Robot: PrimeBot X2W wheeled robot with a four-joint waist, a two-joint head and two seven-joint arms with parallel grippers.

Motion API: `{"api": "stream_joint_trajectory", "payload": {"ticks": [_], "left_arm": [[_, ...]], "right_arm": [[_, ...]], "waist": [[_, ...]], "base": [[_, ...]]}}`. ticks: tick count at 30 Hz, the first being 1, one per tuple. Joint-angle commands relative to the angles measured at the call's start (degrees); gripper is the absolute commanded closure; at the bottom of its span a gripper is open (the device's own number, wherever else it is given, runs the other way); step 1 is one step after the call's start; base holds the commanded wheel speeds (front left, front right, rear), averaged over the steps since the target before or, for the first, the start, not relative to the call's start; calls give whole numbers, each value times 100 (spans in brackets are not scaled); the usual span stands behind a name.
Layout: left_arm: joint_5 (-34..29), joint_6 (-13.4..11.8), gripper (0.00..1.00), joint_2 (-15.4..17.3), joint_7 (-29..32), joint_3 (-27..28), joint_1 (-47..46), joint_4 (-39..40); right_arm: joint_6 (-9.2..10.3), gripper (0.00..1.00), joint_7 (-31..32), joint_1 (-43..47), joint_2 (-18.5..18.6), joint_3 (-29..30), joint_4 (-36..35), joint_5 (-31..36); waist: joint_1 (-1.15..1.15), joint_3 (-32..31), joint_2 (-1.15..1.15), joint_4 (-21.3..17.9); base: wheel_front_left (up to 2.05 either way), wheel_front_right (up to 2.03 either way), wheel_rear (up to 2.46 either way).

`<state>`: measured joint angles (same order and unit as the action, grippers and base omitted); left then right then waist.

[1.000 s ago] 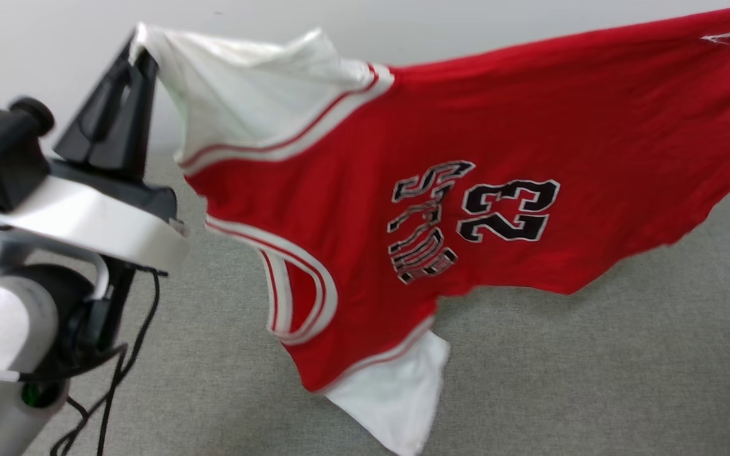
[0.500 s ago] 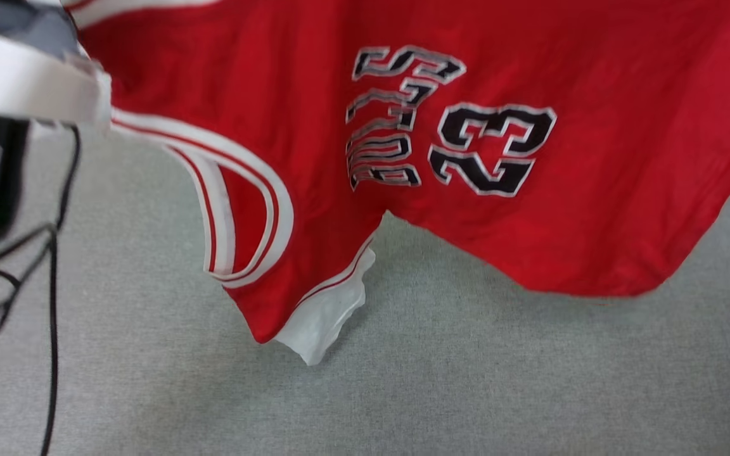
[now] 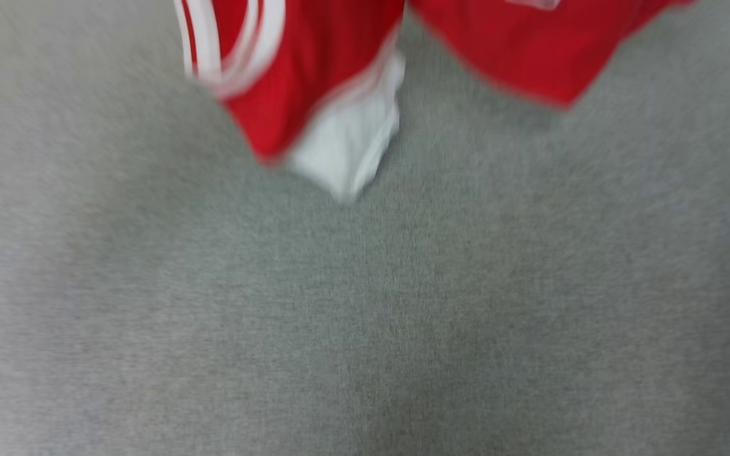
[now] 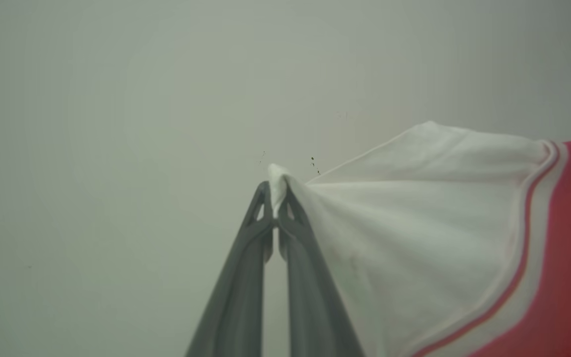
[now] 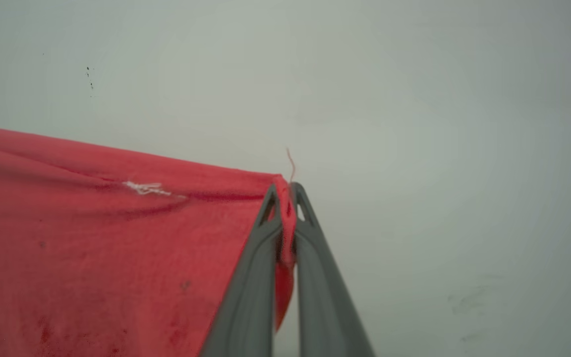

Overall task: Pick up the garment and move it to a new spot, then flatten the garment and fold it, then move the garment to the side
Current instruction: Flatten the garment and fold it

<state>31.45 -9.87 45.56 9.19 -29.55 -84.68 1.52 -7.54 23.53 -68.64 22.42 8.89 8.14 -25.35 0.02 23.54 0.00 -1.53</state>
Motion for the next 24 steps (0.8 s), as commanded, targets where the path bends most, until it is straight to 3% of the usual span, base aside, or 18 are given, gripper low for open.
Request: {"api": "stream_joint_trajectory", "payload": {"ticks": [1, 7, 12, 16, 21, 24], "left_arm": [[-64, 48, 100, -30, -19, -5, -208, -138], [-578, 445, 100, -359, -286, -225, -1516, -1331], [-1008, 580, 100, -713, -840, -281, -2712, -2544], [-1301, 547, 100, -990, -1517, -304, -3551, -3464], [-1357, 695, 100, -1411, -2086, -455, -3753, -4307], [-1235, 849, 100, -1716, -2339, -572, -3281, -4697]], "right_arm": [[10, 100, -77, -185, -39, 20, 146, 67], [11, 100, -668, -1391, -179, -151, 1250, 478], [11, 100, -1379, -2369, -430, -177, 2198, 912], [12, 100, -1974, -3014, -601, -33, 2934, 1289], [11, 100, -2499, -3413, -820, -2, 3609, 1535], [11, 100, -2844, -3333, -843, -238, 4036, 1582]], "waist": [[-2, 588, 0, -54], [-2, 1225, 0, -119], [-2, 1644, 0, -221], [-2, 1845, 0, -242], [-2, 1990, 0, -138], [-2, 2068, 0, -34]], "base": [[0, 0, 0], [0, 0, 0], [0, 0, 0], [0, 0, 0], [0, 0, 0], [0, 0, 0]]}}
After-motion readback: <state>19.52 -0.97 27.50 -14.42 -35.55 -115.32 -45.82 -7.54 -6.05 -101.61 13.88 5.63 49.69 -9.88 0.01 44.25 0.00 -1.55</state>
